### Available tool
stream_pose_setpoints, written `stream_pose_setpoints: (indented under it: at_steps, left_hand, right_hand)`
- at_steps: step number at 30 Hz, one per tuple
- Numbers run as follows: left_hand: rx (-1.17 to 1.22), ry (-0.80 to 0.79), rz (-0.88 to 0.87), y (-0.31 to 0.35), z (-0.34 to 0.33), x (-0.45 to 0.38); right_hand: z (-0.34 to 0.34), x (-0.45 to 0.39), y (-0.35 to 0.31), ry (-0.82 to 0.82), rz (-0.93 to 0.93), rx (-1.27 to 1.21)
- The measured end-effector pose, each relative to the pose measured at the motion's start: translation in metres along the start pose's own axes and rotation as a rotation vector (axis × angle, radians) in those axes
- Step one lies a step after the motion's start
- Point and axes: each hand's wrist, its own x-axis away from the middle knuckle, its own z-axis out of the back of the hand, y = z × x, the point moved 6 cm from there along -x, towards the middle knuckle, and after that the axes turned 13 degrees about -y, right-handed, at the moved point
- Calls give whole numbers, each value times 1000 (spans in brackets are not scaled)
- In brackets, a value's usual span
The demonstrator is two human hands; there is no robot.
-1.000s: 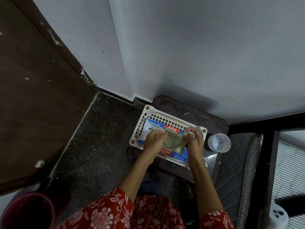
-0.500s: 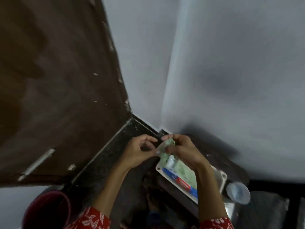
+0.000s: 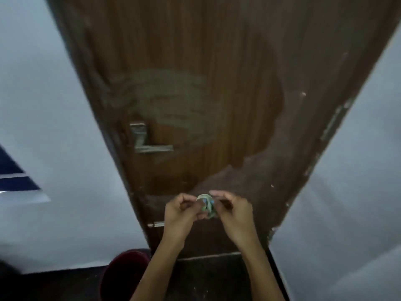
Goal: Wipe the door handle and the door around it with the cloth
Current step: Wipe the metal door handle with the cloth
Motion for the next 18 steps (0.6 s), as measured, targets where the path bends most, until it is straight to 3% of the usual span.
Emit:
stream_pose_setpoints:
  at_steps: [4,6,18]
  left_hand:
    - [-26,10,-67,19,57,-7]
    - [23,0,-17,23,79,-15]
    - [827,18,255,51,157,-95]
  right_hand:
    - [-62,-38,-22,-157,117,-1]
    - [-78,-55,-28,-126,149,14]
    - [-123,-124,-35,712,145,-326]
